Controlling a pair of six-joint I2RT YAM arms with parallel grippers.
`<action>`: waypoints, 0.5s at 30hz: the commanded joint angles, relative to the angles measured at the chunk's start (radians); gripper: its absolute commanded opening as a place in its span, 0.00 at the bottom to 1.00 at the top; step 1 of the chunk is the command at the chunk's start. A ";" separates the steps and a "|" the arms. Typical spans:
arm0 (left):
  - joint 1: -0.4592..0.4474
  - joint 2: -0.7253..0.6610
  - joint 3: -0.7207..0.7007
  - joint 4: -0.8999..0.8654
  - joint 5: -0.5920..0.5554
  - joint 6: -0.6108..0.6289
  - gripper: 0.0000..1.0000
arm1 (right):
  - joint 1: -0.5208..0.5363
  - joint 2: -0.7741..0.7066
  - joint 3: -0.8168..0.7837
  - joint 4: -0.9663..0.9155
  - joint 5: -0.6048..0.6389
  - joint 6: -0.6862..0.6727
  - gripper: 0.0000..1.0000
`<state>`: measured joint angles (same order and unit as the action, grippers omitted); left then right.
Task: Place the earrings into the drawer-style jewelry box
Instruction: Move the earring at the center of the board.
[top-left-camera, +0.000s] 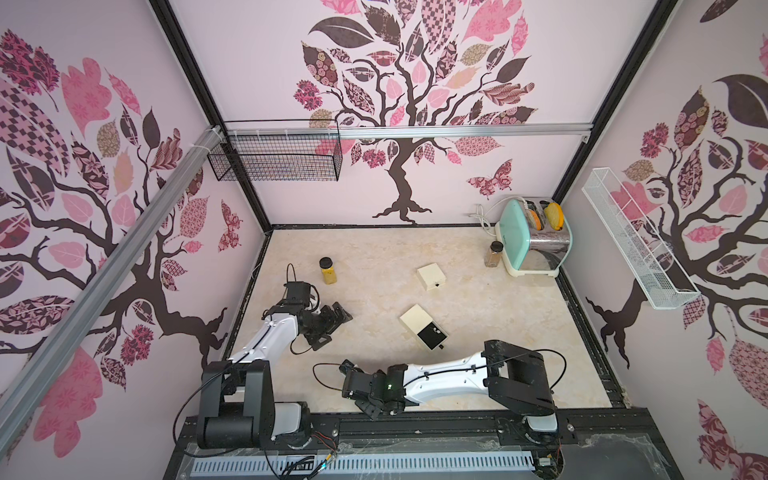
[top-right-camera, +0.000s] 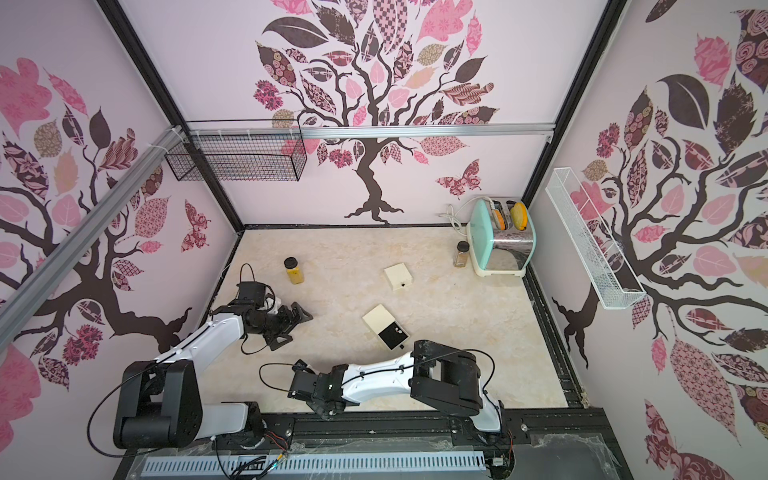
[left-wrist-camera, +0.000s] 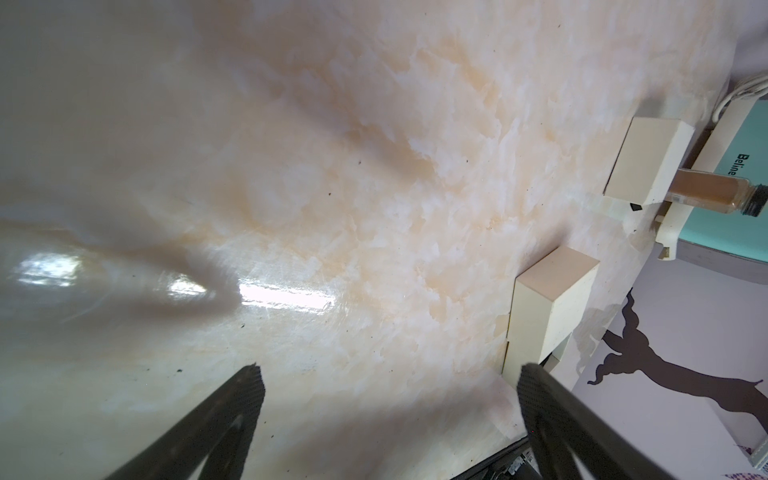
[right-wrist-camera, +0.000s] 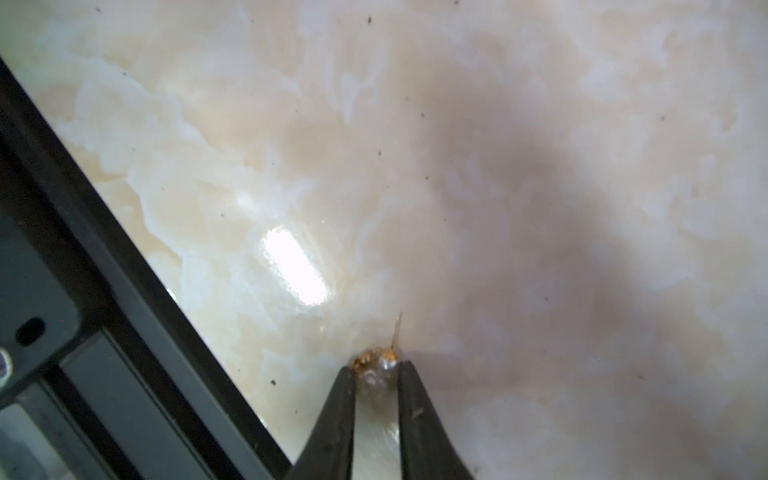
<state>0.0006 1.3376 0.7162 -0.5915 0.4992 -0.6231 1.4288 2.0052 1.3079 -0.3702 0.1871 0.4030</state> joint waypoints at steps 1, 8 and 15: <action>0.004 -0.020 0.001 0.011 0.005 0.016 0.98 | -0.012 0.011 -0.019 -0.033 0.010 0.018 0.16; 0.004 -0.024 -0.001 0.015 0.009 0.017 0.98 | -0.042 -0.019 -0.084 -0.016 0.021 0.046 0.09; 0.004 -0.021 -0.006 0.024 0.015 0.017 0.98 | -0.093 -0.104 -0.203 0.008 0.033 0.090 0.08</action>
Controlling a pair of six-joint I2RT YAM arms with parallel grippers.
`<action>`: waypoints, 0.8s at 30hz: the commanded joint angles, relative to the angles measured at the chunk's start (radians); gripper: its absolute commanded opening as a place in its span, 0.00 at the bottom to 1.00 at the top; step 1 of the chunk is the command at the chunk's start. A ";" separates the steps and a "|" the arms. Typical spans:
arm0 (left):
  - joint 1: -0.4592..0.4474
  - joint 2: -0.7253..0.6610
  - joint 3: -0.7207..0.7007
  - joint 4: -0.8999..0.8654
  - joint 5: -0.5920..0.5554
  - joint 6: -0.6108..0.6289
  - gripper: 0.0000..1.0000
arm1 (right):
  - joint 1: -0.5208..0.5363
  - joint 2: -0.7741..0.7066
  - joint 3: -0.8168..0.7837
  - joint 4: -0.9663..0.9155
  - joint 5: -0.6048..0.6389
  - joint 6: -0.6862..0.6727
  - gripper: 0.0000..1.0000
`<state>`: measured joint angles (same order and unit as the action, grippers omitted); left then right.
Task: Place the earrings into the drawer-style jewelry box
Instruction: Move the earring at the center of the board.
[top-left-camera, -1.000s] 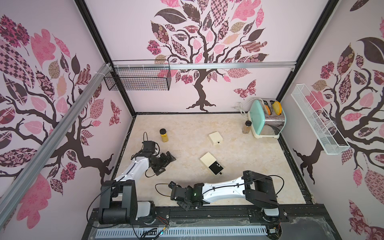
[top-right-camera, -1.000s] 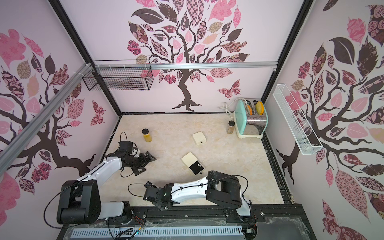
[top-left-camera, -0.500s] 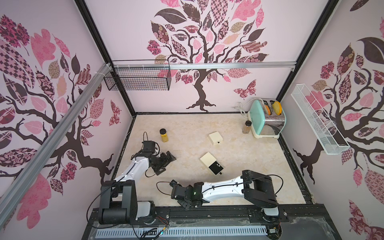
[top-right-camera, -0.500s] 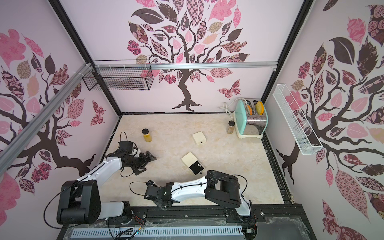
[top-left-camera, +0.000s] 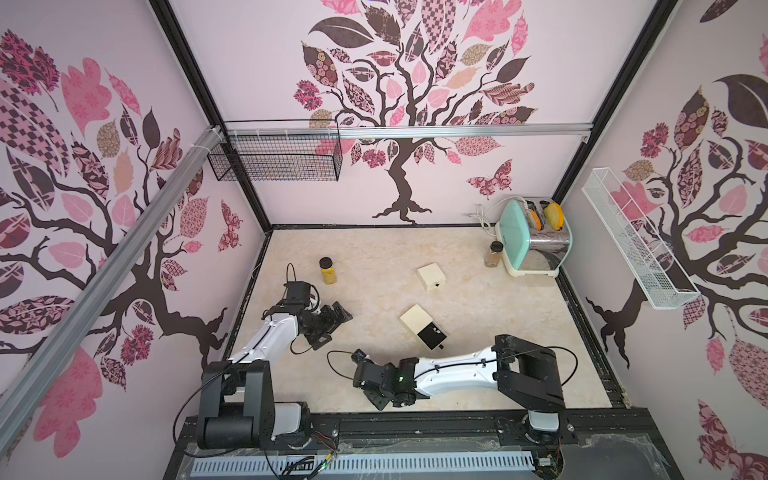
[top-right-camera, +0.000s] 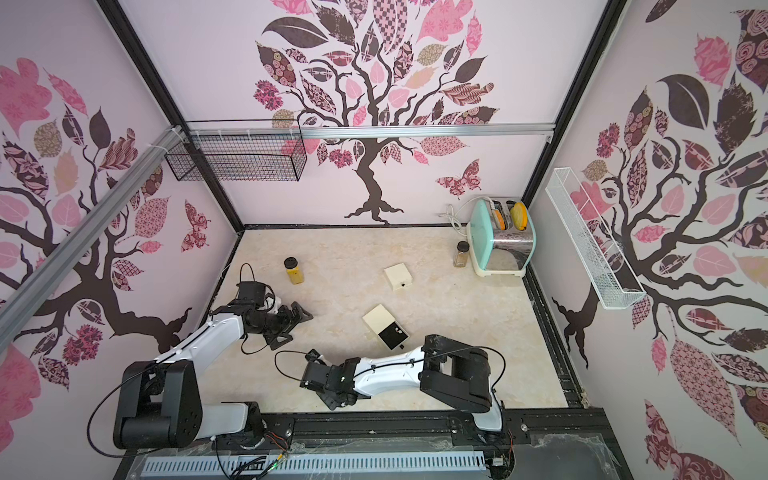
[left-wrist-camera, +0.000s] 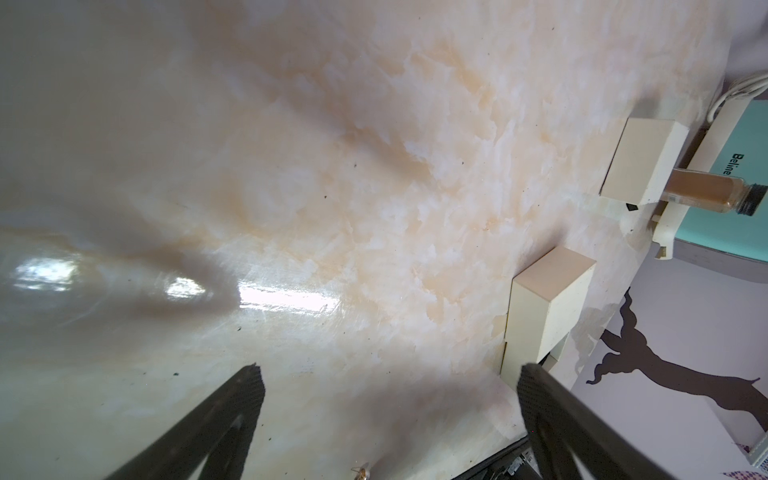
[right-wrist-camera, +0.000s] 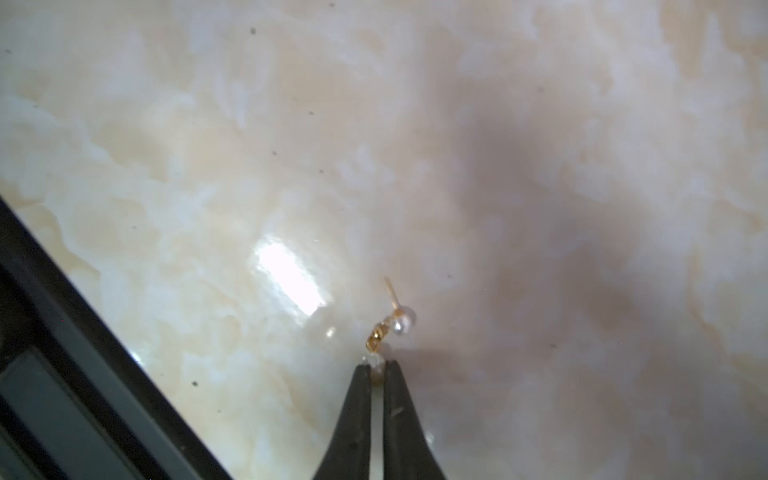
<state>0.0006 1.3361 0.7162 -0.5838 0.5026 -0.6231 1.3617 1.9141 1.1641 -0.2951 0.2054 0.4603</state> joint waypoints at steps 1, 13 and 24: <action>0.004 -0.018 -0.006 0.018 0.013 0.017 0.98 | -0.030 -0.028 -0.077 -0.065 0.013 0.036 0.08; 0.000 0.008 -0.021 0.070 0.062 -0.017 0.98 | -0.047 -0.155 -0.164 -0.050 -0.013 -0.003 0.17; -0.028 -0.028 -0.040 0.077 0.063 -0.045 0.98 | -0.061 -0.184 -0.117 -0.091 0.051 -0.114 0.35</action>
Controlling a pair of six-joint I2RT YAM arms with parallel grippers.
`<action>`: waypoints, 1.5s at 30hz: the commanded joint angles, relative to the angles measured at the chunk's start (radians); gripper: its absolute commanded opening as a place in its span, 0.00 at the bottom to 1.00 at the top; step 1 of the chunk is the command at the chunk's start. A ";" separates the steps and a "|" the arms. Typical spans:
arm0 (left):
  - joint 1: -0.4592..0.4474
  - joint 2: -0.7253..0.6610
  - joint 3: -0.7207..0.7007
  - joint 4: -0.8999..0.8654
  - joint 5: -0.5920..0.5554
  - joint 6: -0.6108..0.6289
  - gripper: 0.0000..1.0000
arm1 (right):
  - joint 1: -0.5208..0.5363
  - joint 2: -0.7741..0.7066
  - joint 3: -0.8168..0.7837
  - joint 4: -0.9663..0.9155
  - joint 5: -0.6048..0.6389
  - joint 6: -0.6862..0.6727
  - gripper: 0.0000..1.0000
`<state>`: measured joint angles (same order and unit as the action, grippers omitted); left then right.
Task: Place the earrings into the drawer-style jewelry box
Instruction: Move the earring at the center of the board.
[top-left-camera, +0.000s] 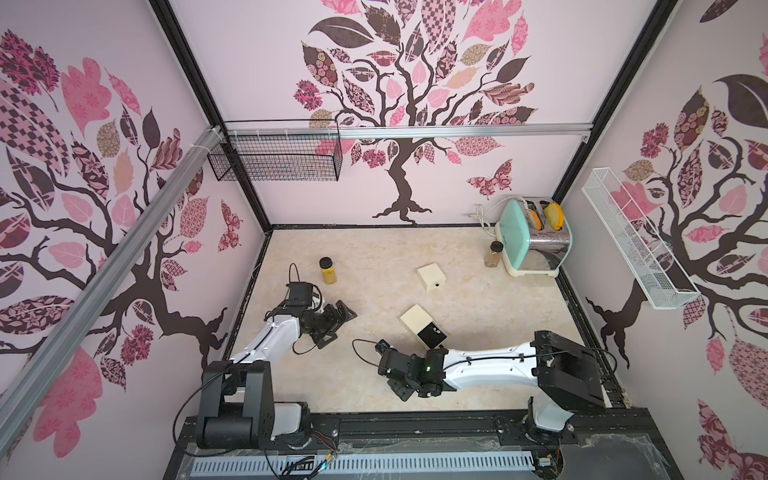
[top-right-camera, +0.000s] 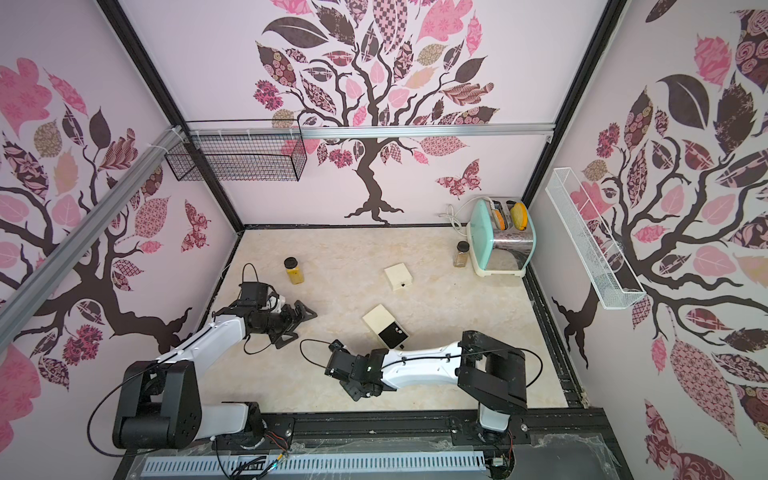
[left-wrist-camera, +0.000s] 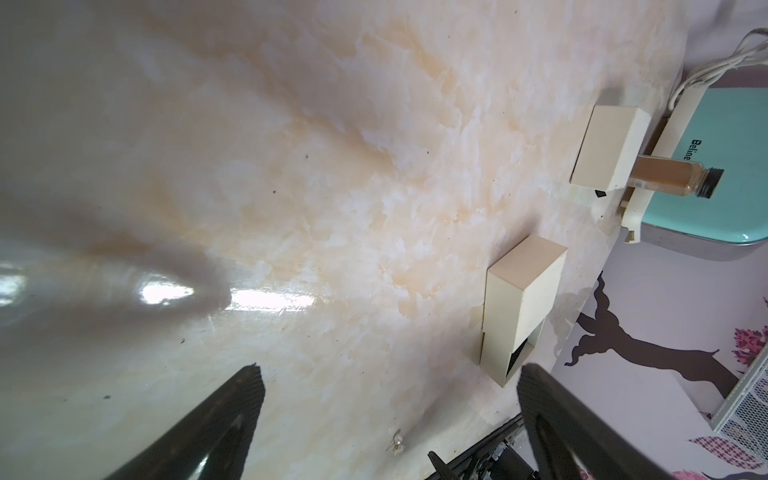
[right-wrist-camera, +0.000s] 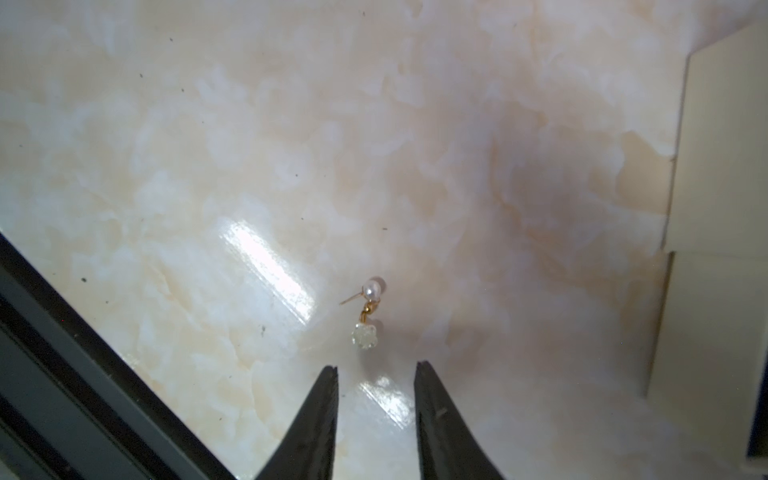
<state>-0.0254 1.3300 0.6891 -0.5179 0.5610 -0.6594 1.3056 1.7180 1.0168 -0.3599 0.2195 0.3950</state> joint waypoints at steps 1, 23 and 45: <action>-0.002 -0.021 -0.013 0.010 0.004 -0.008 0.98 | -0.006 0.021 0.031 -0.017 0.035 -0.055 0.36; -0.001 -0.003 -0.009 0.015 0.014 -0.003 0.98 | -0.040 0.146 0.051 0.042 0.083 -0.101 0.42; -0.086 -0.100 -0.093 0.041 0.022 -0.111 0.98 | -0.065 0.016 0.184 -0.143 -0.040 0.134 0.38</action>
<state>-0.0792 1.2697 0.6277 -0.4946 0.5880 -0.7170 1.2469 1.7744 1.1790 -0.4179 0.2214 0.4023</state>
